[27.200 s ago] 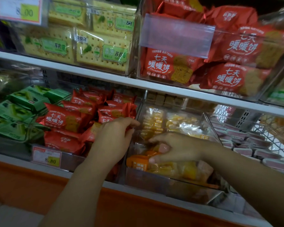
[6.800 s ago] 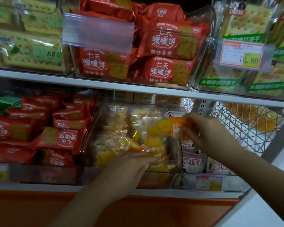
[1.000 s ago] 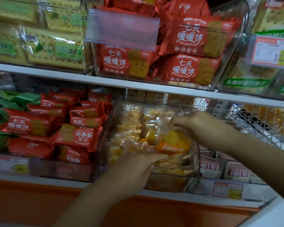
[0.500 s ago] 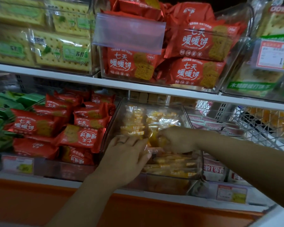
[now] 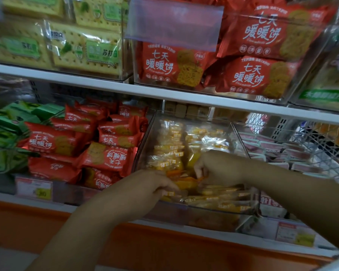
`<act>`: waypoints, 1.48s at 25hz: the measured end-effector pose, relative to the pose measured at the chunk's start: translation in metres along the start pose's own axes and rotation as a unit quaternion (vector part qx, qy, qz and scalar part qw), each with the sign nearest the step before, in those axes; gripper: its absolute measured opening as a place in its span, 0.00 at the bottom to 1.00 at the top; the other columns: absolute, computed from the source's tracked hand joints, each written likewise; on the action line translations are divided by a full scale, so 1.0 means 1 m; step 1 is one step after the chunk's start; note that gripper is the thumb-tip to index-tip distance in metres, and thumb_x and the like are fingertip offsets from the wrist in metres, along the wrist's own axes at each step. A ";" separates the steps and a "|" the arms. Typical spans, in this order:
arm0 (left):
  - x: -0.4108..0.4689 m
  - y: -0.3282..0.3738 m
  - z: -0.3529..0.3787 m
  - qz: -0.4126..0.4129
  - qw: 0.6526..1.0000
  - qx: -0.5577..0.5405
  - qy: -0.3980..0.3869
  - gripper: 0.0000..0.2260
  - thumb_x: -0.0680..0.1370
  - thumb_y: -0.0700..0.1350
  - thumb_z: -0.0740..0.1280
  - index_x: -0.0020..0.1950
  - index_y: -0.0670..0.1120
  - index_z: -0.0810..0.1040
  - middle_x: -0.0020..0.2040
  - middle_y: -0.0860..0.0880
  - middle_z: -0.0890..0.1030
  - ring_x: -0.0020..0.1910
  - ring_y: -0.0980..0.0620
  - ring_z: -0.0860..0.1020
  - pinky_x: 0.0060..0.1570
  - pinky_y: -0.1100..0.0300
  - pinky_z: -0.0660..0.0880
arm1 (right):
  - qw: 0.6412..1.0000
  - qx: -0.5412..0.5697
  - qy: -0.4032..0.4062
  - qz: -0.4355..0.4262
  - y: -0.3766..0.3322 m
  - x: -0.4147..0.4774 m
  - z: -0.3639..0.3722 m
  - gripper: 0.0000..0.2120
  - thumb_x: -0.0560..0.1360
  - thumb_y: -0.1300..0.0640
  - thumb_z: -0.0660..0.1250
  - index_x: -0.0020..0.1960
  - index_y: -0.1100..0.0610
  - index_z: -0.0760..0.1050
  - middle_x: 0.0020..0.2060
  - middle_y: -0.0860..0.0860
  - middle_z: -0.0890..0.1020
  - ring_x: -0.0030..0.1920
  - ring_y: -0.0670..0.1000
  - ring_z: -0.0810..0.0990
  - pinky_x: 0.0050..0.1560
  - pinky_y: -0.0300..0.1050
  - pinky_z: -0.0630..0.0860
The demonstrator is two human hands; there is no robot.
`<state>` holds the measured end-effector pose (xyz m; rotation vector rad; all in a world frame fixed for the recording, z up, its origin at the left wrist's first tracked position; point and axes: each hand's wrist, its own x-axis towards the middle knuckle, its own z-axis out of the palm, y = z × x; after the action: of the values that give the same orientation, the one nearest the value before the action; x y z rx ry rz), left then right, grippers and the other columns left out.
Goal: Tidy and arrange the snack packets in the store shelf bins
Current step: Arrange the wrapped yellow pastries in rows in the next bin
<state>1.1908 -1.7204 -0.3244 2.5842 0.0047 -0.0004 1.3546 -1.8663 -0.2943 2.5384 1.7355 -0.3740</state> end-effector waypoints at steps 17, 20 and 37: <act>0.003 0.010 0.004 0.013 1.000 0.005 0.020 0.10 0.79 0.46 0.62 0.55 0.53 0.81 0.54 0.59 0.79 0.53 0.64 0.75 0.56 0.59 0.72 | 0.989 0.108 -0.088 0.044 0.003 -0.011 -0.031 0.30 0.70 0.42 0.70 0.69 0.49 0.67 0.62 0.44 0.72 0.60 0.43 0.71 0.59 0.37 0.69; 0.003 0.008 0.004 0.020 1.000 0.016 0.013 0.08 0.79 0.45 0.62 0.51 0.51 0.81 0.51 0.57 0.80 0.51 0.62 0.76 0.54 0.57 0.73 | 0.991 0.132 -0.028 0.025 -0.002 0.008 -0.030 0.23 0.71 0.42 0.68 0.63 0.50 0.74 0.57 0.43 0.76 0.55 0.42 0.74 0.56 0.36 0.69; 0.003 0.002 0.008 0.025 0.999 0.005 0.046 0.10 0.79 0.44 0.63 0.55 0.52 0.81 0.57 0.60 0.80 0.57 0.63 0.74 0.58 0.60 0.72 | 0.956 0.115 0.271 0.013 0.028 0.006 -0.020 0.06 0.77 0.59 0.63 0.43 0.50 0.72 0.40 0.49 0.79 0.37 0.41 0.75 0.39 0.40 0.68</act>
<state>1.1935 -1.7265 -0.3305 2.5908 -0.0253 0.1361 1.3861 -1.8680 -0.2787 3.0421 1.9039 0.1582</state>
